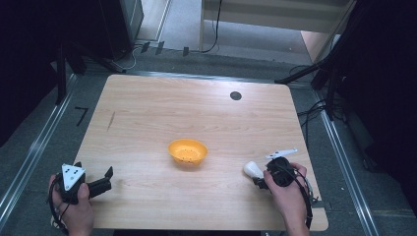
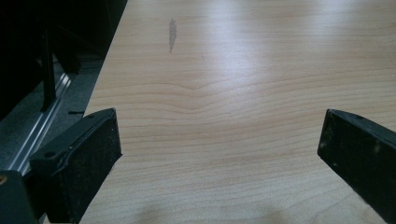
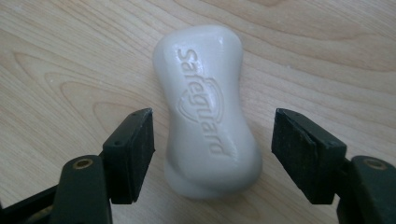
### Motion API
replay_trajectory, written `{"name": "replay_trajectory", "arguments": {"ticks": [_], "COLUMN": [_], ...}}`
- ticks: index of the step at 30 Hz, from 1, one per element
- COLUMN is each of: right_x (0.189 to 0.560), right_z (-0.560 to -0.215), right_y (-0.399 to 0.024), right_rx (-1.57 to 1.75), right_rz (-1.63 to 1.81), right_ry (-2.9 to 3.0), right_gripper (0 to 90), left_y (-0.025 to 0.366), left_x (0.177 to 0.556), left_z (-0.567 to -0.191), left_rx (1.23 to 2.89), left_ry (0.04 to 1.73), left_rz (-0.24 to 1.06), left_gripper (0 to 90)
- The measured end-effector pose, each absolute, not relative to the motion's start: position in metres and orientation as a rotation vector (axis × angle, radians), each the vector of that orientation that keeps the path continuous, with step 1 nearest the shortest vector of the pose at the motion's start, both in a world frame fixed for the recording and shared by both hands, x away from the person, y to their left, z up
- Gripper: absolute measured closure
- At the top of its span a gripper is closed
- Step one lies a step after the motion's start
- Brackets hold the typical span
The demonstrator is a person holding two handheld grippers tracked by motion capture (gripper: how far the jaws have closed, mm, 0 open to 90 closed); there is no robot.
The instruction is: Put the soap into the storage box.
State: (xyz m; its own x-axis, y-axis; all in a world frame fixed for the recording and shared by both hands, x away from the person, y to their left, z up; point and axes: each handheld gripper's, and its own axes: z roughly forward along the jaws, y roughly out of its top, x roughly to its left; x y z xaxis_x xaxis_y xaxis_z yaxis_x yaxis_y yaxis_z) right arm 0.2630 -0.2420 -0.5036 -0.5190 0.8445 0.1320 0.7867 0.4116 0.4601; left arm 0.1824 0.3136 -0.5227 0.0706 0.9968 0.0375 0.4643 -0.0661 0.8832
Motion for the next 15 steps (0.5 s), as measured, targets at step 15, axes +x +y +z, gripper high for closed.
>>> {"name": "replay_trajectory", "arguments": {"ticks": [15], "right_x": [0.274], "right_z": [-0.515], "right_y": [-0.227], "right_rx": [1.47], "right_rz": [0.655], "right_ry": [2.57], "right_gripper": [37.0], "left_y": [0.314], "left_x": [0.182], "left_z": [-0.523], "left_rx": [1.618], "left_ry": [1.486], "left_rz": [0.933], "left_gripper": [0.0]}}
